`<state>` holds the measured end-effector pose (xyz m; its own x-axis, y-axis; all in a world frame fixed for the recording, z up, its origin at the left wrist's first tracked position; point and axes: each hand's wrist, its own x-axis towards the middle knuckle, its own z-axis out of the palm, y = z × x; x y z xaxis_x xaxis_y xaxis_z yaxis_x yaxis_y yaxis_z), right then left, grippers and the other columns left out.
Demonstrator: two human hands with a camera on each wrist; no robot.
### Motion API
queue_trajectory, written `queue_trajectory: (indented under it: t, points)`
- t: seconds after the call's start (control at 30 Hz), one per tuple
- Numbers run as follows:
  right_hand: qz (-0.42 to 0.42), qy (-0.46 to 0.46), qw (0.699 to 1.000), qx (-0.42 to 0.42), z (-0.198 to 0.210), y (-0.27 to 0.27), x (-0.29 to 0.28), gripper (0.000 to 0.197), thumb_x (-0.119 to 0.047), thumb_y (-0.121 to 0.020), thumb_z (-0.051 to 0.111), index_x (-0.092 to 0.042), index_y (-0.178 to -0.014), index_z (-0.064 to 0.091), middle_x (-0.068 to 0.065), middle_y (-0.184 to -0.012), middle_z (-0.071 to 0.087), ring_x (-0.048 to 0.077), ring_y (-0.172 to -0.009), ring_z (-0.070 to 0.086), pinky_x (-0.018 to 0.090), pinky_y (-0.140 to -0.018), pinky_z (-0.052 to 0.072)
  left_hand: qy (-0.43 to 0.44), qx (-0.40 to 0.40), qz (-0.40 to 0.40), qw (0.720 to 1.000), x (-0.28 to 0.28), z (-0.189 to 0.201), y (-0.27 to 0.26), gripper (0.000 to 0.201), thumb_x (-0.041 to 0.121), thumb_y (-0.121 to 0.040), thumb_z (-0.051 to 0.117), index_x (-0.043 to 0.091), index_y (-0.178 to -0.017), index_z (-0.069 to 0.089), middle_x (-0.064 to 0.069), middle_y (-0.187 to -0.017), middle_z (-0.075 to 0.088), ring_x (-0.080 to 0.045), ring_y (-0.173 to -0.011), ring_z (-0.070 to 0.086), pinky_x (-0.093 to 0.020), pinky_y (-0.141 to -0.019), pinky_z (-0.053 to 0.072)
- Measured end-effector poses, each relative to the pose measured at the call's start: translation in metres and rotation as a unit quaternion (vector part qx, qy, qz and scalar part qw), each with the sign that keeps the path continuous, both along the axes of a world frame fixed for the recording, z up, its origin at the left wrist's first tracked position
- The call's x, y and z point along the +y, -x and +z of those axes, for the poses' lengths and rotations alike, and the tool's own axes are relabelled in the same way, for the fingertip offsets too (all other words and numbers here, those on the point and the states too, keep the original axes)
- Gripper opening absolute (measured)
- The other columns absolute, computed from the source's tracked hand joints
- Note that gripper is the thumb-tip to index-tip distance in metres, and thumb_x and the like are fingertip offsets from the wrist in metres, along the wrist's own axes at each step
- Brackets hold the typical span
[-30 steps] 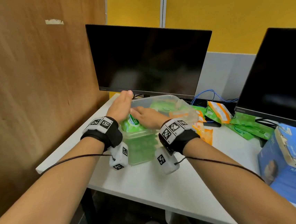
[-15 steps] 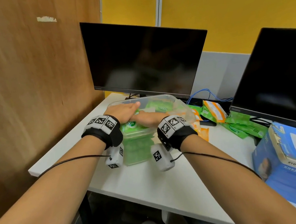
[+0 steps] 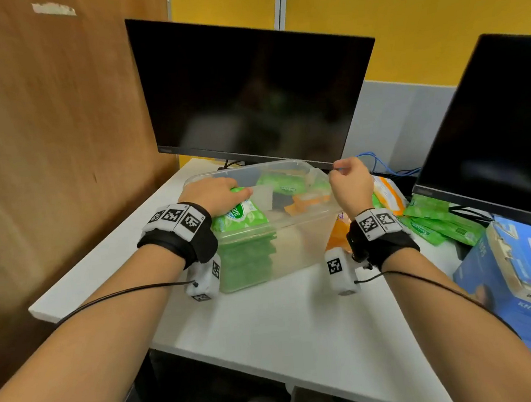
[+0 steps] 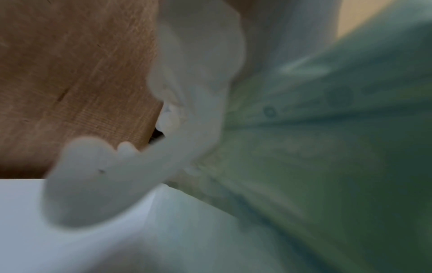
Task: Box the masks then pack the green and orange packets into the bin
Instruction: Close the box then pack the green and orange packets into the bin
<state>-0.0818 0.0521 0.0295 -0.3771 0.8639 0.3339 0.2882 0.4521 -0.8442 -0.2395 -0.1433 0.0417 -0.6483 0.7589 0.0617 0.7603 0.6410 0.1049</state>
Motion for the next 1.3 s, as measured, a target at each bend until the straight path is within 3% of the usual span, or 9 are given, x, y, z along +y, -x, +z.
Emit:
queue_trajectory:
  t: [0.17, 0.3, 0.43, 0.57, 0.8, 0.93, 1.03, 1.17, 1.3]
  points:
    - [0.092, 0.102, 0.991, -0.005, -0.001, 0.013, 0.023, 0.029, -0.03, -0.091, 0.049, -0.013, -0.107, 0.065, 0.003, -0.104, 0.063, 0.02, -0.099, 0.059, 0.038, -0.091, 0.05, 0.0, -0.001, 0.004, 1.0, 0.009, 0.0, 0.011, 0.059, 0.066, -0.091, 0.025, 0.027, -0.121, 0.058, -0.004, -0.124, 0.062, -0.024, -0.111, 0.056, -0.044, -0.097, 0.044]
    - [0.121, 0.15, 0.981, -0.038, -0.003, 0.016, 0.052, 0.022, -0.029, -0.096, 0.04, -0.019, -0.091, 0.059, 0.001, -0.086, 0.055, 0.011, -0.069, 0.051, 0.026, -0.063, 0.042, 0.013, -0.004, -0.003, 1.0, 0.014, 0.002, 0.019, 0.063, 0.068, -0.091, 0.023, 0.028, -0.128, 0.056, -0.002, -0.128, 0.06, -0.022, -0.116, 0.055, -0.045, -0.099, 0.043]
    - [0.06, 0.041, 0.973, -0.22, -0.027, 0.022, 0.091, 0.02, -0.018, -0.092, 0.045, -0.014, -0.076, 0.055, 0.009, -0.079, 0.055, 0.026, -0.08, 0.052, 0.03, -0.068, 0.038, 0.014, -0.009, -0.021, 1.0, 0.021, 0.003, 0.022, 0.062, 0.067, -0.092, 0.023, 0.027, -0.127, 0.056, -0.003, -0.126, 0.061, -0.022, -0.113, 0.055, -0.044, -0.1, 0.043]
    - [0.081, -0.004, 0.924, -0.374, -0.041, 0.039, 0.108, 0.047, -0.029, -0.089, 0.058, -0.013, -0.133, 0.051, 0.013, -0.131, 0.056, 0.034, -0.118, 0.053, 0.039, -0.096, 0.043, 0.006, -0.004, -0.039, 0.999, 0.024, 0.004, 0.025, 0.058, 0.064, -0.093, 0.024, 0.023, -0.111, 0.062, -0.003, -0.111, 0.065, -0.02, -0.1, 0.057, -0.039, -0.093, 0.044]
    - [0.045, 0.013, 0.876, -0.481, -0.03, 0.038, 0.103, 0.062, -0.026, -0.098, 0.046, -0.009, -0.151, 0.019, 0.02, -0.153, 0.027, 0.037, -0.14, 0.028, 0.046, -0.115, 0.023, -0.005, 0.006, -0.048, 0.999, 0.026, 0.001, 0.029, 0.062, 0.067, -0.092, 0.025, 0.024, -0.117, 0.061, -0.002, -0.114, 0.065, -0.02, -0.104, 0.057, -0.038, -0.094, 0.044]
    - [0.088, -0.026, 0.835, -0.542, -0.011, 0.015, 0.088, 0.038, -0.018, -0.095, 0.05, -0.005, -0.131, 0.051, 0.014, -0.128, 0.055, 0.033, -0.115, 0.053, 0.036, -0.095, 0.04, -0.001, 0.003, -0.051, 0.999, 0.027, 0.001, 0.03, 0.065, 0.071, -0.089, 0.025, 0.027, -0.121, 0.06, -0.001, -0.119, 0.064, -0.02, -0.108, 0.056, -0.04, -0.096, 0.044]
    - [0.082, -0.039, 0.838, -0.539, -0.001, 0.009, 0.082, 0.031, -0.03, -0.092, 0.055, -0.005, -0.11, 0.06, 0.007, -0.088, 0.058, 0.02, -0.068, 0.05, 0.026, -0.062, 0.036, 0.003, 0.002, -0.051, 0.999, 0.028, 0.002, 0.029, 0.063, 0.07, -0.09, 0.025, 0.027, -0.12, 0.06, -0.001, -0.117, 0.064, -0.019, -0.106, 0.057, -0.039, -0.095, 0.044]
    - [0.016, -0.008, 0.874, -0.485, 0.002, 0.013, 0.078, 0.054, -0.044, -0.094, 0.051, -0.002, -0.129, 0.05, 0.017, -0.115, 0.058, 0.029, -0.094, 0.057, 0.028, -0.07, 0.037, 0.009, -0.006, -0.05, 0.999, 0.029, 0.002, 0.03, 0.06, 0.068, -0.091, 0.026, 0.027, -0.117, 0.06, -0.001, -0.113, 0.065, -0.018, -0.102, 0.058, -0.037, -0.092, 0.045]
    - [-0.014, -0.091, 0.873, -0.479, -0.007, 0.006, 0.082, 0.04, -0.044, -0.093, 0.05, -0.006, -0.097, 0.062, 0.01, -0.097, 0.066, 0.025, -0.075, 0.058, 0.026, -0.06, 0.036, 0.013, -0.011, -0.05, 0.999, 0.029, 0.002, 0.03, 0.059, 0.068, -0.091, 0.026, 0.028, -0.118, 0.059, -0.001, -0.114, 0.065, -0.019, -0.103, 0.058, -0.038, -0.092, 0.045]
